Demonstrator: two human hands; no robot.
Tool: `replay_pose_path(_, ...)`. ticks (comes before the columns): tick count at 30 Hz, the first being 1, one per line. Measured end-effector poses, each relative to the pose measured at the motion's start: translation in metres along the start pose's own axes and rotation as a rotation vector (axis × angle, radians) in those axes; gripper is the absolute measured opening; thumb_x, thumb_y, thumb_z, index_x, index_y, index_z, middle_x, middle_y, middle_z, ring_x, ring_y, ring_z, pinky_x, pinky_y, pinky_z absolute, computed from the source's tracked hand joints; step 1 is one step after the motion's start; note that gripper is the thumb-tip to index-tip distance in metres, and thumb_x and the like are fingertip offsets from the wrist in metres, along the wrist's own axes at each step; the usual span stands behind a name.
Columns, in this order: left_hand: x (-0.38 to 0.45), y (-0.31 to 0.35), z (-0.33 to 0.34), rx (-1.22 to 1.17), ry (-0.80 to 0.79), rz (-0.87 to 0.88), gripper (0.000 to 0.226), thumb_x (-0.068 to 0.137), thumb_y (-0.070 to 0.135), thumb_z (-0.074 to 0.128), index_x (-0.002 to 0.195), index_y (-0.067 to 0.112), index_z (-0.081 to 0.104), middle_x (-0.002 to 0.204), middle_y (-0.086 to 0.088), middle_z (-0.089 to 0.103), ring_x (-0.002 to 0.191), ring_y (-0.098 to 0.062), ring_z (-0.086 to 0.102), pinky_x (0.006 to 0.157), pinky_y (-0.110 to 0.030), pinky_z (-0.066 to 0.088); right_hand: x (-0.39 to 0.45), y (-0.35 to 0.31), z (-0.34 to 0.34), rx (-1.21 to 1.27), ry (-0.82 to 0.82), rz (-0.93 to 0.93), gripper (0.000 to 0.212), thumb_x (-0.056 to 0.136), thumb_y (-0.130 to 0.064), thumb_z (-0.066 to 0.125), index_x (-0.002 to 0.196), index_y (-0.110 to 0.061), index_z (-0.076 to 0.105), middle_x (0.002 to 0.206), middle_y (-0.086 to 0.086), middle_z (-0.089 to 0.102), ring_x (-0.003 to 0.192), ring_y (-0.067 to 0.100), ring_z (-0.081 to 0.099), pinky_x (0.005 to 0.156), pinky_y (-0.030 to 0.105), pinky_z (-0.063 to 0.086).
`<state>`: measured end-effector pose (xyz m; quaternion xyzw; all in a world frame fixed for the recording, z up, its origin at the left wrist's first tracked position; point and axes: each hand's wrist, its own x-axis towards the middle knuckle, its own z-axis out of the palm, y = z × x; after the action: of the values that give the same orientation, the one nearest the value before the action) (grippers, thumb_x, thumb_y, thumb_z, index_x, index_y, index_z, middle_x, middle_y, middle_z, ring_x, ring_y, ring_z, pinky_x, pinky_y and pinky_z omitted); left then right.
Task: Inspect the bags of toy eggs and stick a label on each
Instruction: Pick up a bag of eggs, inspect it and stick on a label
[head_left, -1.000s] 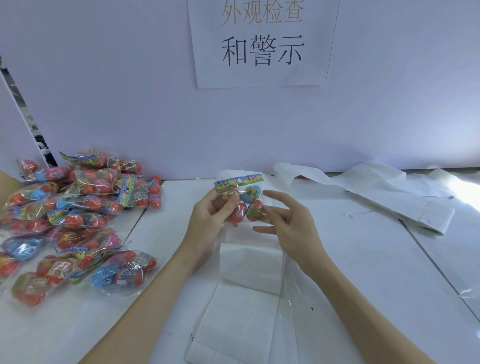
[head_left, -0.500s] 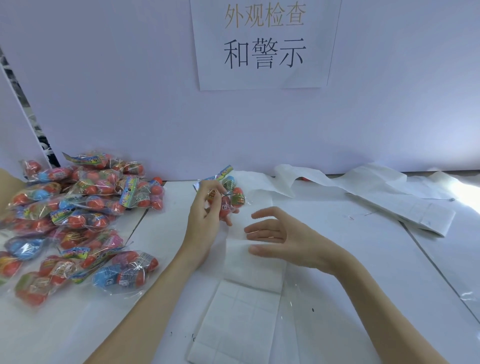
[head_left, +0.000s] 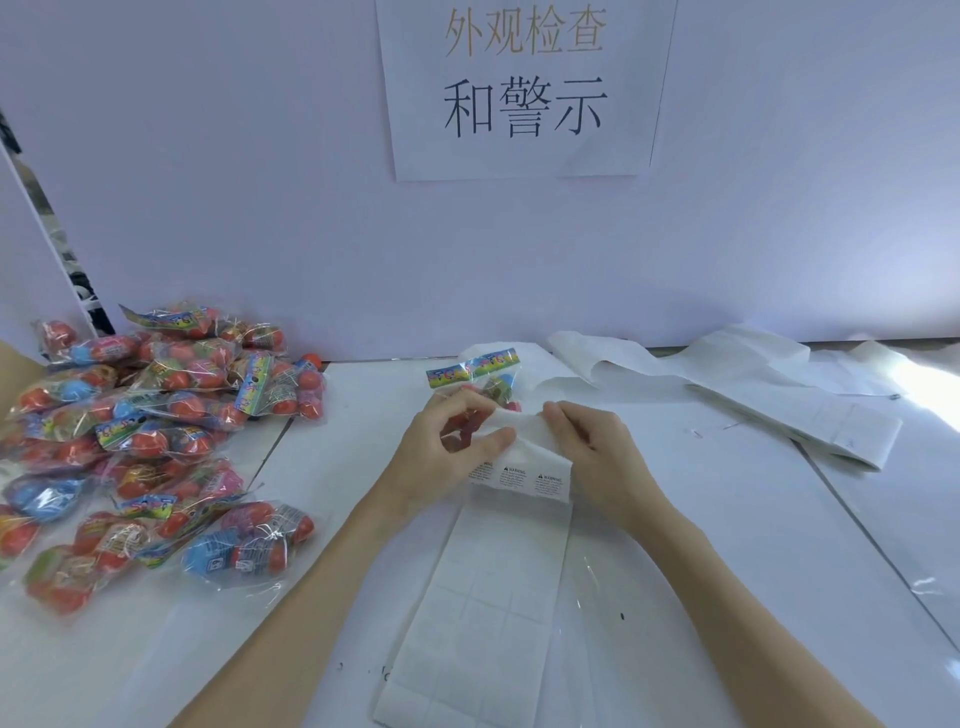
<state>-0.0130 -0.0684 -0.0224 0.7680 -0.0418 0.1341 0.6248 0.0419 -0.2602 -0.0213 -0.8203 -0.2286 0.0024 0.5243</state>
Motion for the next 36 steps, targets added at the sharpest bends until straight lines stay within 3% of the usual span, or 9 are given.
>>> replay_pose_path(4, 0.003, -0.002, -0.002, 0.019, 0.169, -0.015, 0.019, 0.092, 0.018, 0.078, 0.081, 0.015, 0.063, 0.103, -0.003, 0.06, 0.082, -0.008, 0.055, 0.072, -0.013, 0.045, -0.002, -0.01, 0.0, 0.277, 0.076, 0.078, 0.043, 0.112, -0.045, 0.038, 0.105, -0.027, 0.076, 0.098, -0.008, 0.078, 0.097, 0.009, 0.072, 0.084, 0.024, 0.055)
replay_pose_path(8, 0.004, 0.0, -0.003, 0.035, 0.229, -0.006, 0.034, 0.098, 0.031, 0.072, 0.081, 0.004, 0.059, 0.1, -0.013, 0.063, 0.077, -0.01, 0.045, 0.067, -0.013, 0.038, -0.003, -0.011, -0.001, 0.231, 0.093, -0.096, 0.009, 0.1, -0.032, 0.068, 0.104, -0.027, 0.074, 0.107, -0.014, 0.075, 0.105, 0.005, 0.07, 0.084, 0.019, 0.054)
replay_pose_path(12, 0.006, -0.004, -0.002, 0.041, 0.247, -0.055, 0.03, 0.101, 0.032, 0.068, 0.08, 0.011, 0.063, 0.103, 0.0, 0.066, 0.082, -0.012, 0.05, 0.075, -0.023, 0.04, -0.003, -0.008, 0.005, 0.135, 0.098, -0.11, 0.007, 0.094, -0.014, 0.076, 0.094, -0.02, 0.073, 0.097, -0.012, 0.076, 0.098, 0.008, 0.071, 0.089, 0.026, 0.056)
replay_pose_path(17, 0.004, 0.0, -0.001, 0.075, 0.207, -0.001, 0.004, 0.097, 0.033, 0.072, 0.1, 0.032, 0.074, 0.123, 0.003, 0.056, 0.099, 0.004, 0.054, 0.085, -0.004, 0.04, -0.003, -0.006, 0.005, 0.111, 0.137, -0.077, 0.01, 0.096, -0.016, 0.073, 0.088, -0.021, 0.074, 0.087, -0.016, 0.075, 0.084, 0.005, 0.069, 0.08, 0.018, 0.053)
replay_pose_path(19, 0.002, -0.001, -0.002, 0.089, 0.155, 0.015, 0.015, 0.091, 0.033, 0.078, 0.106, 0.031, 0.074, 0.131, 0.002, 0.052, 0.113, 0.007, 0.053, 0.088, -0.004, 0.041, -0.004, -0.006, 0.007, 0.097, 0.149, -0.066, 0.011, 0.097, -0.018, 0.073, 0.086, -0.02, 0.074, 0.083, -0.014, 0.075, 0.083, 0.005, 0.069, 0.078, 0.017, 0.052)
replay_pose_path(22, 0.001, -0.002, -0.002, 0.098, 0.151, -0.006, 0.006, 0.09, 0.028, 0.081, 0.092, 0.029, 0.076, 0.128, 0.003, 0.053, 0.126, -0.001, 0.051, 0.083, -0.005, 0.044, -0.004, -0.007, 0.007, 0.098, 0.145, -0.047, 0.018, 0.099, -0.025, 0.07, 0.084, -0.017, 0.074, 0.084, -0.01, 0.074, 0.082, 0.005, 0.068, 0.076, 0.017, 0.051)
replay_pose_path(27, 0.002, 0.0, -0.001, 0.088, 0.198, -0.042, 0.025, 0.082, 0.052, 0.072, 0.076, 0.029, 0.071, 0.118, 0.01, 0.056, 0.132, -0.001, 0.049, 0.089, -0.013, 0.045, -0.004, -0.006, 0.009, 0.079, 0.101, -0.014, 0.039, 0.106, -0.031, 0.058, 0.071, -0.016, 0.063, 0.063, -0.016, 0.059, 0.064, 0.002, 0.054, 0.061, 0.013, 0.039)
replay_pose_path(31, 0.003, -0.001, -0.001, 0.08, 0.233, -0.049, 0.026, 0.088, 0.048, 0.071, 0.076, 0.025, 0.073, 0.117, 0.007, 0.057, 0.126, 0.003, 0.05, 0.09, -0.017, 0.045, -0.005, -0.009, 0.011, 0.188, 0.082, -0.048, 0.007, 0.1, -0.023, 0.068, 0.098, -0.022, 0.075, 0.091, -0.016, 0.075, 0.087, 0.003, 0.068, 0.072, 0.016, 0.052)
replay_pose_path(36, 0.004, -0.003, -0.001, 0.083, 0.238, -0.048, 0.017, 0.097, 0.032, 0.072, 0.088, 0.021, 0.082, 0.117, 0.007, 0.058, 0.114, 0.011, 0.054, 0.08, -0.003, 0.043, -0.005, -0.007, 0.012, 0.154, 0.05, -0.065, 0.008, 0.093, -0.014, 0.076, 0.095, -0.022, 0.076, 0.096, -0.013, 0.075, 0.088, 0.005, 0.068, 0.077, 0.021, 0.055)
